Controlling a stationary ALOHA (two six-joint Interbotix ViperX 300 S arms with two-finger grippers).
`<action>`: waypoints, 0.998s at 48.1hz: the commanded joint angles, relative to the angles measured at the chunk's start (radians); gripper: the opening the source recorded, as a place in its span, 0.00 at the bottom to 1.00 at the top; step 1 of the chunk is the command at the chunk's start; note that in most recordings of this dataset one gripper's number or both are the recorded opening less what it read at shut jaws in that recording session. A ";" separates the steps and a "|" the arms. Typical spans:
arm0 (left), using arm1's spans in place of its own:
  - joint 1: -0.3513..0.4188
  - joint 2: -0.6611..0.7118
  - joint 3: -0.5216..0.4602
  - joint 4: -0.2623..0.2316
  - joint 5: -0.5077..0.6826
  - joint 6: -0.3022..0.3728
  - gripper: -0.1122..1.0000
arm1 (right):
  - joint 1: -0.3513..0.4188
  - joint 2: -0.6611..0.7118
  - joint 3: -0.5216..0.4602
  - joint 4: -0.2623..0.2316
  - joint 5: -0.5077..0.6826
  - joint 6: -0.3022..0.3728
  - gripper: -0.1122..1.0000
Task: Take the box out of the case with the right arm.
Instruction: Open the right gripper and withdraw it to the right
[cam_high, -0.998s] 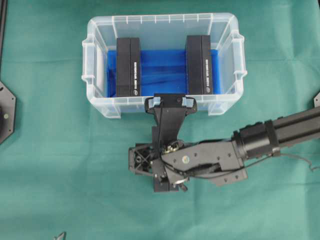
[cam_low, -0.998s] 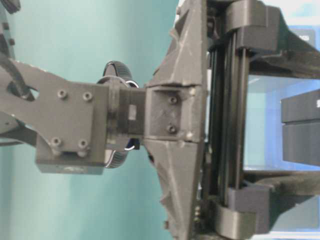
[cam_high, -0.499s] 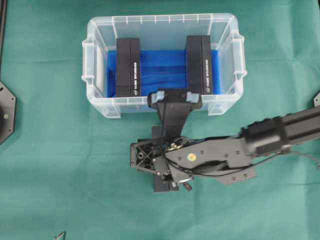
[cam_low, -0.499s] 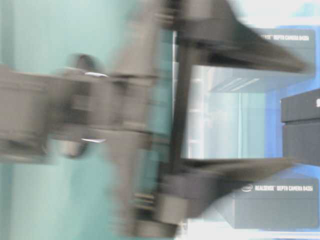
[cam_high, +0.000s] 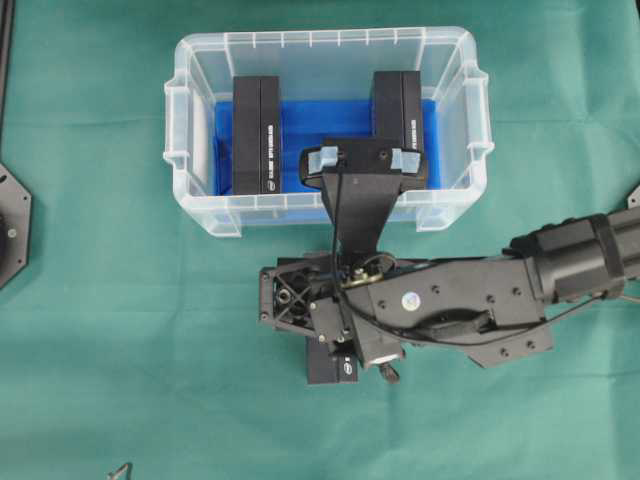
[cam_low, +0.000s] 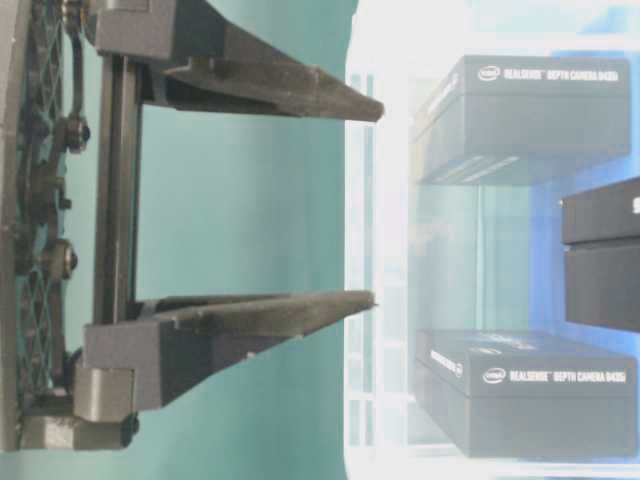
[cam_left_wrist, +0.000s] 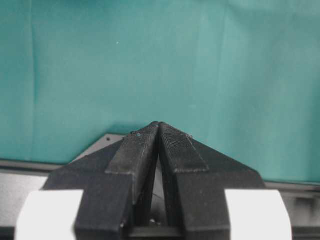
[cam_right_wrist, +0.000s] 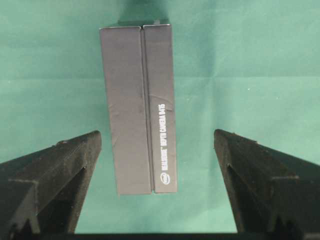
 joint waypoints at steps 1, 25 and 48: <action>-0.003 0.006 -0.015 0.003 -0.005 0.002 0.10 | -0.003 -0.044 -0.018 -0.003 0.011 -0.005 0.91; -0.003 0.006 -0.015 0.002 -0.005 -0.002 0.10 | 0.023 -0.247 0.218 0.035 0.060 -0.037 0.91; -0.003 0.003 -0.015 0.005 -0.003 0.002 0.10 | 0.078 -0.626 0.699 0.081 -0.060 0.026 0.91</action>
